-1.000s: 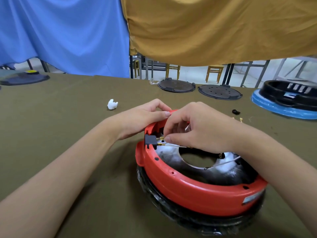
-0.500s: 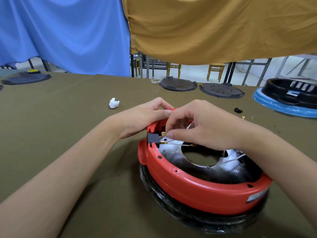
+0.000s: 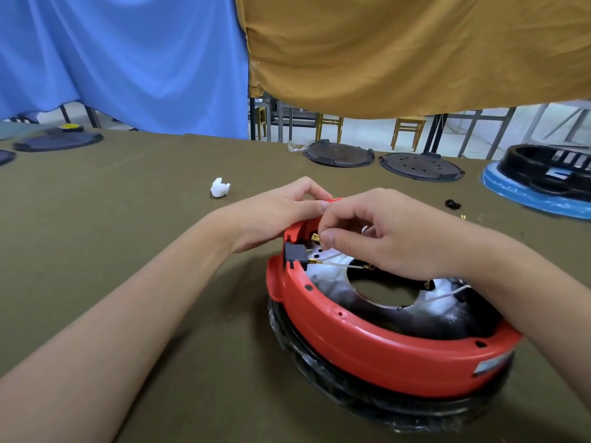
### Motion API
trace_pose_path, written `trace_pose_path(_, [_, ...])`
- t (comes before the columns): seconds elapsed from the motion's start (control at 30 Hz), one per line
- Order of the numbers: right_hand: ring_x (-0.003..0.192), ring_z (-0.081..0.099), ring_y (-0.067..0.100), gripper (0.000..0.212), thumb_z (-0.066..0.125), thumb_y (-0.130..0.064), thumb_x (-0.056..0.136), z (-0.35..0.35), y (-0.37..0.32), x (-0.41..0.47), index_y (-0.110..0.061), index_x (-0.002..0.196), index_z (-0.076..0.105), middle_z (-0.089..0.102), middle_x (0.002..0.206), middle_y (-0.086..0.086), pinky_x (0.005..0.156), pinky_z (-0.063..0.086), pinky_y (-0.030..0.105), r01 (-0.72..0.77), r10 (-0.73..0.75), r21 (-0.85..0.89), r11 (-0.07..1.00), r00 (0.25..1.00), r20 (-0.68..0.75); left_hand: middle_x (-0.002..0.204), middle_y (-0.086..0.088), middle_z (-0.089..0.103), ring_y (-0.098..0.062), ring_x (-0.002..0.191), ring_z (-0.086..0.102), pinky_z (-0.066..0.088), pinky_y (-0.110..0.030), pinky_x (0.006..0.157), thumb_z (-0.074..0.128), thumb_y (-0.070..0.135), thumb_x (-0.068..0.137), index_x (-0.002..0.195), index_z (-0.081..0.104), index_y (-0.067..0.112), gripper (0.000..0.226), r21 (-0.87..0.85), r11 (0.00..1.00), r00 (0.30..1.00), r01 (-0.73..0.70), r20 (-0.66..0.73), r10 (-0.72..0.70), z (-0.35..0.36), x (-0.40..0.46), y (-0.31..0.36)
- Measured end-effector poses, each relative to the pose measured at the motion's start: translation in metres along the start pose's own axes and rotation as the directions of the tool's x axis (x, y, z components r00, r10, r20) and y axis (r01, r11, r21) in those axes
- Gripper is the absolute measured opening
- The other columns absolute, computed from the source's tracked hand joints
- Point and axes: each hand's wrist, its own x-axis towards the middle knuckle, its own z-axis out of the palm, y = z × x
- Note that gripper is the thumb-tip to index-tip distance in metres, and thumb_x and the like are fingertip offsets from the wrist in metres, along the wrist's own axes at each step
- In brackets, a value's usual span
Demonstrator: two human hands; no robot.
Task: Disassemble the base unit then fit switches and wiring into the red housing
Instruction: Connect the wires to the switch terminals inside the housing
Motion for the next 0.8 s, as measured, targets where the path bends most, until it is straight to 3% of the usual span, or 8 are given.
trace_pose_path(0.17, [0.066, 0.055, 0.002, 0.015, 0.060, -0.028, 0.094, 0.000, -0.003, -0.002, -0.033, 0.082, 0.067, 0.062, 0.069, -0.014, 0.061, 0.039, 0.011, 0.024, -0.024, -0.119, 0.993, 1.000, 0.002, 0.096, -0.009, 0.068, -0.011, 0.075, 0.061, 0.049, -0.033, 0.075, 0.053, 0.028, 0.102, 0.122, 0.056, 0.013, 0.026, 0.021, 1.000, 1.000, 0.012, -0.002, -0.012, 0.000, -0.001, 0.002])
trace_pose_path(0.3, [0.069, 0.055, 0.002, 0.014, 0.060, -0.026, 0.094, 0.001, -0.005, -0.001, -0.030, 0.084, 0.070, 0.063, 0.071, -0.013, 0.063, 0.038, 0.009, 0.044, -0.041, -0.165, 0.985, 0.999, 0.018, 0.116, -0.025, 0.065, -0.019, 0.086, 0.061, 0.048, -0.044, 0.086, 0.053, 0.026, 0.103, 0.122, 0.056, 0.012, 0.025, 0.030, 0.999, 1.000, 0.011, -0.003, -0.011, 0.000, -0.001, 0.002])
trace_pose_path(0.43, [0.070, 0.057, 0.004, 0.014, 0.060, -0.027, 0.095, 0.002, -0.006, -0.001, -0.029, 0.086, 0.070, 0.066, 0.075, -0.011, 0.063, 0.040, 0.011, 0.043, -0.039, -0.164, 0.986, 0.999, 0.024, 0.117, -0.023, 0.066, -0.021, 0.089, 0.062, 0.049, -0.053, 0.096, 0.052, 0.027, 0.103, 0.121, 0.056, 0.014, 0.023, 0.032, 0.999, 1.000, 0.016, -0.005, -0.016, 0.000, -0.003, 0.003])
trace_pose_path(0.7, [0.070, 0.056, 0.004, 0.014, 0.059, -0.028, 0.095, 0.004, -0.011, 0.003, -0.029, 0.084, 0.068, 0.061, 0.072, -0.016, 0.063, 0.039, 0.011, 0.082, -0.077, -0.207, 0.975, 0.997, 0.030, 0.120, -0.029, 0.062, -0.021, 0.087, 0.055, 0.044, -0.042, 0.082, 0.052, 0.024, 0.103, 0.122, 0.055, 0.012, 0.023, 0.039, 0.999, 1.000, 0.020, -0.024, -0.019, 0.002, -0.003, 0.004])
trace_pose_path(0.8, [0.072, 0.056, 0.004, 0.013, 0.059, -0.028, 0.095, 0.003, -0.010, 0.002, -0.030, 0.086, 0.068, 0.062, 0.075, -0.016, 0.063, 0.039, 0.012, 0.071, -0.067, -0.192, 0.979, 0.997, 0.031, 0.121, -0.028, 0.062, -0.022, 0.089, 0.056, 0.048, -0.053, 0.091, 0.052, 0.026, 0.102, 0.122, 0.055, 0.014, 0.023, 0.041, 0.999, 0.999, 0.028, -0.018, -0.027, 0.002, -0.004, 0.005])
